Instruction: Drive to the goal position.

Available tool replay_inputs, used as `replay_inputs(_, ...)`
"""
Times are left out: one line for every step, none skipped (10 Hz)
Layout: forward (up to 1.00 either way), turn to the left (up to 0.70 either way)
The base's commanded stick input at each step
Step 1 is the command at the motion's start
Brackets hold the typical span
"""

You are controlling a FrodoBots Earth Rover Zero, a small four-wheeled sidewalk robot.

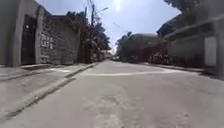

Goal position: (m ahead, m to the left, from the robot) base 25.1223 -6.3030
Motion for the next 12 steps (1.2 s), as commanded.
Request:
replay_inputs(1.0,0.02)
replay_inputs(1.0,0.02)
replay_inputs(1.0,0.02)
replay_inputs(1.0,0.19)
replay_inputs(1.0,0.21)
replay_inputs(1.0,0.07)
replay_inputs(1.0,0.02)
replay_inputs(1.0,0.02)
replay_inputs(1.0,0.02)
replay_inputs(1.0,0.02)
replay_inputs(1.0,0.02)
replay_inputs(1.0,0.02)
